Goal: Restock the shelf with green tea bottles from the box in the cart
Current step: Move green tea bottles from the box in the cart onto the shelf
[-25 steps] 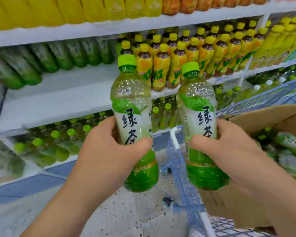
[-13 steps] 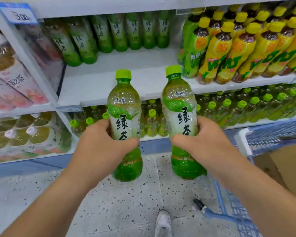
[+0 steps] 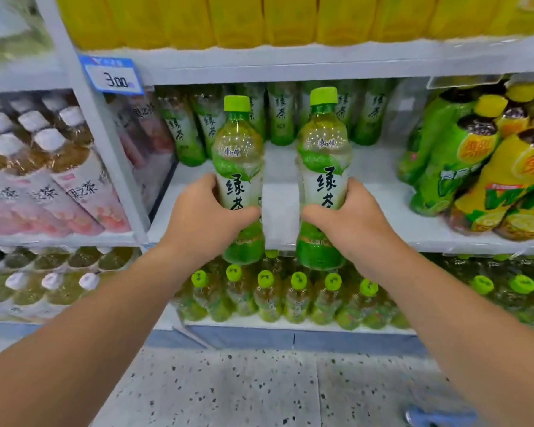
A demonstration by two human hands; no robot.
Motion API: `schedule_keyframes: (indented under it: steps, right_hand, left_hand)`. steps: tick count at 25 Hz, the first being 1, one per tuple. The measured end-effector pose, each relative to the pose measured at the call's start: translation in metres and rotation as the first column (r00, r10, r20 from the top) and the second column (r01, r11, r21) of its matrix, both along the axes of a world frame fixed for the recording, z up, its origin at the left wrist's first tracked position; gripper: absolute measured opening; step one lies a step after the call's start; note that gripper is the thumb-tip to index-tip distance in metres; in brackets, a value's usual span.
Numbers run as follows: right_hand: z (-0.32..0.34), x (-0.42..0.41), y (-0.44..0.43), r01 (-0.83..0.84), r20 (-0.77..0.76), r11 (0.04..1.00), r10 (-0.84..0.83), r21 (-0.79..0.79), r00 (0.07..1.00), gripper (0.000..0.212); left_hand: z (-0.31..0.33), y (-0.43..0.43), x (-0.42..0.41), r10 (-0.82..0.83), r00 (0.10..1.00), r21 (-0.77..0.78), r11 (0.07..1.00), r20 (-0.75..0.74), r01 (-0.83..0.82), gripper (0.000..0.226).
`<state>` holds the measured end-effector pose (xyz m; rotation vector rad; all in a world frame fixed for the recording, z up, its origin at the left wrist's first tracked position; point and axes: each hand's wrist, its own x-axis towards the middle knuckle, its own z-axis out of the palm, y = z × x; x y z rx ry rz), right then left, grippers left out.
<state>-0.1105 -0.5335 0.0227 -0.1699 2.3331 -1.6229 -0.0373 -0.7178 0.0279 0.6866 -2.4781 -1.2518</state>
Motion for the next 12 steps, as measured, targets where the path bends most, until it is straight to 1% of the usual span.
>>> schedule_keyframes:
  steps: [3,6,9,12]
  right_hand:
    - [-0.015,-0.029,-0.029,-0.014,-0.084,1.0,0.012,-0.026,0.996,0.043]
    - [-0.039,-0.049,-0.049,-0.01,-0.157,0.999,0.004,-0.039,0.988,0.044]
    - [-0.064,-0.062,-0.065,0.015,-0.225,0.995,-0.038,-0.103,0.974,0.048]
    - [-0.082,-0.072,-0.077,0.015,-0.32,0.986,-0.068,-0.166,0.945,0.048]
  left_hand:
    - [-0.013,-0.02,-0.026,-0.03,0.996,-0.043,0.999,-0.08,0.027,0.039]
    - [-0.033,-0.039,-0.047,-0.063,0.986,-0.065,0.996,-0.154,0.053,0.039]
    - [-0.057,-0.057,-0.062,-0.056,0.969,-0.056,0.998,-0.241,0.043,0.041]
    - [-0.074,-0.067,-0.074,-0.05,0.943,-0.052,0.998,-0.328,0.035,0.035]
